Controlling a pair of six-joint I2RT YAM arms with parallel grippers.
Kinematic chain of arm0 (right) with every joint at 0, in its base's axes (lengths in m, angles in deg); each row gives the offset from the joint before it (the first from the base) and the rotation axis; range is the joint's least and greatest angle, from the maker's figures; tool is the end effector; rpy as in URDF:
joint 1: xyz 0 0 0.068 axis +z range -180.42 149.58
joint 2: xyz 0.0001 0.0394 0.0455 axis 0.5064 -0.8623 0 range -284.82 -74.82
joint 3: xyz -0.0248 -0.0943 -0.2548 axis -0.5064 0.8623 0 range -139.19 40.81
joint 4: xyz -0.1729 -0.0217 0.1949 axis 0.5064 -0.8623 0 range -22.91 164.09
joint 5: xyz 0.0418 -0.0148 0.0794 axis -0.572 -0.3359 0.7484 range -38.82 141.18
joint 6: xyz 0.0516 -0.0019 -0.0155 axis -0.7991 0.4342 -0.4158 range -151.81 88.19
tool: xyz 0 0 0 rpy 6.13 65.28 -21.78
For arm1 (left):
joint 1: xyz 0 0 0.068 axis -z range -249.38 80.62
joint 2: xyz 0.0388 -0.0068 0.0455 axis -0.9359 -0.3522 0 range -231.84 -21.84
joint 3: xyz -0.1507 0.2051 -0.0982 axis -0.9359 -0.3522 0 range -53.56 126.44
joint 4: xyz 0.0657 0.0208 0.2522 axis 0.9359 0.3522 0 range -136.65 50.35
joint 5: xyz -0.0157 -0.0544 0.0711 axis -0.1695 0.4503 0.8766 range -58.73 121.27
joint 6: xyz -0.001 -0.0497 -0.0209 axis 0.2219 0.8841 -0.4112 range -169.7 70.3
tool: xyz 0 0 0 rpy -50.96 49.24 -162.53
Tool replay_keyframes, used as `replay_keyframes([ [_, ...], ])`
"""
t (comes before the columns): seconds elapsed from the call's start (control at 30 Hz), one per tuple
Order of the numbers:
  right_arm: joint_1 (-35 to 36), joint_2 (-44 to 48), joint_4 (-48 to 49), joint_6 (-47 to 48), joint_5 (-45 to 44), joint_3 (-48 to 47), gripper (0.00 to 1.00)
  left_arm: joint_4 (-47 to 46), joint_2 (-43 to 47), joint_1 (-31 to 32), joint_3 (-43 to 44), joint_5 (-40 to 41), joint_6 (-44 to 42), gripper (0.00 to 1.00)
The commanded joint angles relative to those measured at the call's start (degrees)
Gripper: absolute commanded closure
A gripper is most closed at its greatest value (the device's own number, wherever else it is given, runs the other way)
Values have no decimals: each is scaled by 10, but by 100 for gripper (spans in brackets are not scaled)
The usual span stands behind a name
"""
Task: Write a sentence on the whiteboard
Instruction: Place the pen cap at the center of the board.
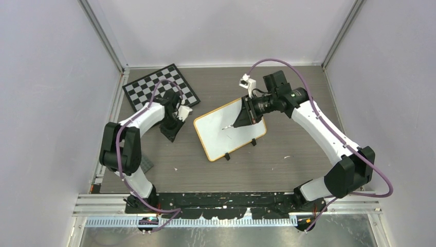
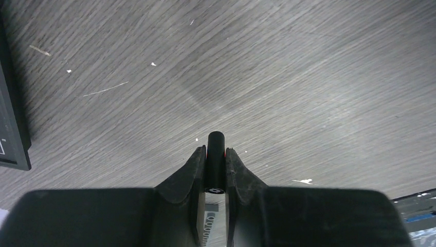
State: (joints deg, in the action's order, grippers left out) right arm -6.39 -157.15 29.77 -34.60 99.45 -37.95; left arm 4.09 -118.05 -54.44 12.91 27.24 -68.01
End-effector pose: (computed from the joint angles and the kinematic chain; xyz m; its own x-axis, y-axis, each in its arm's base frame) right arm 0.2619 0.1459 0.3473 -0.7120 -0.2822 -0.6430 -0.6944 0.4183 0.5855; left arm 0.2981 -0.0820 0.1985 -0.8204 0.5431 -0.1790 0.5541 0.8323 -0.0138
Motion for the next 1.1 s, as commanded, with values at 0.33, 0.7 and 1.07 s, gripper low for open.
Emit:
replay_keyframes([
  [0.33, 69, 20, -15, 74, -151, 1, 100, -14, -43, 18, -3, 36, -10, 64],
  [0.7, 74, 28, -49, 80, -163, -21, 100, 35, 12, 9, 51, -52, -4, 37],
  [1.07, 83, 14, -88, 108, -203, -74, 100, 31, 101, -106, 131, -325, 41, 16],
])
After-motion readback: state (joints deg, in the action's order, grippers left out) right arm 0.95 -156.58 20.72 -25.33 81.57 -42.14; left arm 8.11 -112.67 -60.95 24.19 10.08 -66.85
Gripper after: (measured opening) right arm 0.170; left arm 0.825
